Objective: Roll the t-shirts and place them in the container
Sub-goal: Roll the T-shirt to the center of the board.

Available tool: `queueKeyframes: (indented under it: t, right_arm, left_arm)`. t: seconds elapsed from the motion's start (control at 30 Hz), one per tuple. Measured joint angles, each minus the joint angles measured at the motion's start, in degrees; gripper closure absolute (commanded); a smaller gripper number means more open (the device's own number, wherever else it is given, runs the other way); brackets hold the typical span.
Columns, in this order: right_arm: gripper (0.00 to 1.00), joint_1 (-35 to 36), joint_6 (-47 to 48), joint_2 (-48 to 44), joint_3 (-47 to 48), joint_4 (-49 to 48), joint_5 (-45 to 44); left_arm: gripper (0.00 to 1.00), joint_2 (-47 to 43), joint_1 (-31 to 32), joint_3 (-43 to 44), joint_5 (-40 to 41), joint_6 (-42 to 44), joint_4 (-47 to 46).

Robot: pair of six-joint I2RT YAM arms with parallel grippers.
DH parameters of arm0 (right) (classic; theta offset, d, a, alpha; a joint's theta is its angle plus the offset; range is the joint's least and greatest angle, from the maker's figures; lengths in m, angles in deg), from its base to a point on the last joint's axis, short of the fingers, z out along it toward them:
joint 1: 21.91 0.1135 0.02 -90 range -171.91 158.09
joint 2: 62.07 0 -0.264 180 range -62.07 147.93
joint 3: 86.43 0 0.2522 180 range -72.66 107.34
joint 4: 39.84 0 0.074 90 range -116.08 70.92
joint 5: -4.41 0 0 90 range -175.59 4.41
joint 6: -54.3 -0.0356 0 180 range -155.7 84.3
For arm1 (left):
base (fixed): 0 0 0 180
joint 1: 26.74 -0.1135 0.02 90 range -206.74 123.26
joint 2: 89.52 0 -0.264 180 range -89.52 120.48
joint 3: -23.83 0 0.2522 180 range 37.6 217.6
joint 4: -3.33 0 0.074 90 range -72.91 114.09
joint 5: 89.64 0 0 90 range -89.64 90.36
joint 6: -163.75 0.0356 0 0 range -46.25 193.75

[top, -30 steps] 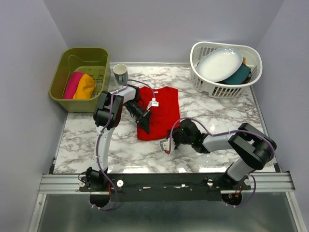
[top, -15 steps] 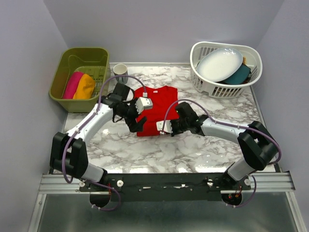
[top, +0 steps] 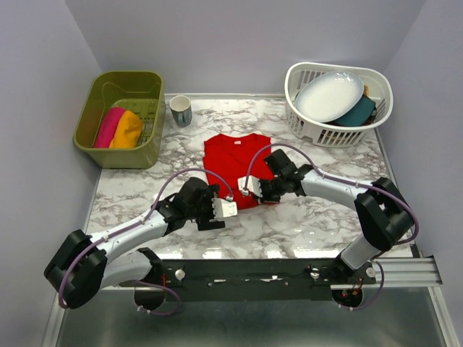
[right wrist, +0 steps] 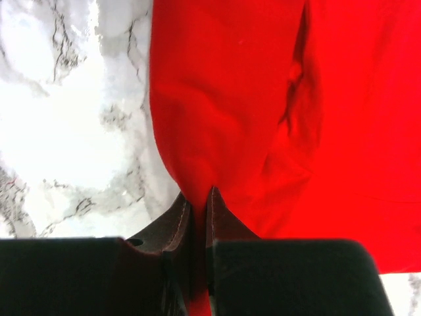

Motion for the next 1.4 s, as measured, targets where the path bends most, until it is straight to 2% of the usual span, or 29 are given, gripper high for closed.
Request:
queueKeyframes:
  t: [0.2,0.47,0.67,0.7,0.8,0.87,0.9,1.0,1.13,1.23,1.27,1.4]
  right_arm:
    - [0.99,-0.2,-1.3,0.4,0.0,1.1,0.9]
    - [1.00,-0.5,-2.5,1.2,0.1,1.4,1.3]
    - [0.99,-1.6,-3.7,1.9,1.1,2.6,2.8]
    - [0.99,-1.8,-3.8,1.9,1.2,2.7,3.0]
    - [0.99,-2.3,-4.3,2.4,1.6,3.3,3.5]
    - [0.99,-2.6,-4.6,3.0,2.4,4.1,4.1]
    - [0.99,-2.8,-4.7,3.3,2.8,4.4,4.3]
    - [0.99,-3.4,-4.7,4.2,4.0,5.7,5.4]
    - [1.00,-4.3,-4.7,5.0,6.2,8.5,7.3]
    - [0.99,-4.6,-4.4,5.1,7.9,11.2,9.6]
    - [0.99,-4.7,-4.8,5.1,8.7,12.1,10.5]
    - [0.99,-5.6,-4.4,5.0,11.0,16.8,13.4]
  left_arm:
    - [0.01,1.8,4.5,-0.6,3.4,1.2,-10.1]
    - [0.05,6.5,7.4,-2.1,3.5,5.2,-13.1]
    - [0.22,10.6,8.1,-2.1,4.5,9.4,-16.3]
    - [0.32,11.2,8.1,-2.0,4.7,10.0,-16.9]
    - [0.49,12.8,8.2,-1.4,5.0,12.2,-17.3]
    - [0.57,14.1,8.2,-0.3,5.1,13.1,-15.1]
    - [0.70,14.5,8.2,0.7,5.1,13.6,-13.8]
    - [1.00,16.6,7.8,4.9,4.6,12.6,-6.4]
    - [1.00,19.3,4.2,14.4,-0.7,9.6,6.4]
    - [1.00,20.2,-1.0,22.3,-8.7,7.8,18.1]
    - [1.00,20.5,-1.6,23.7,-10.1,8.1,19.9]
    - [1.00,25.6,-5.0,33.5,-21.6,10.6,37.4]
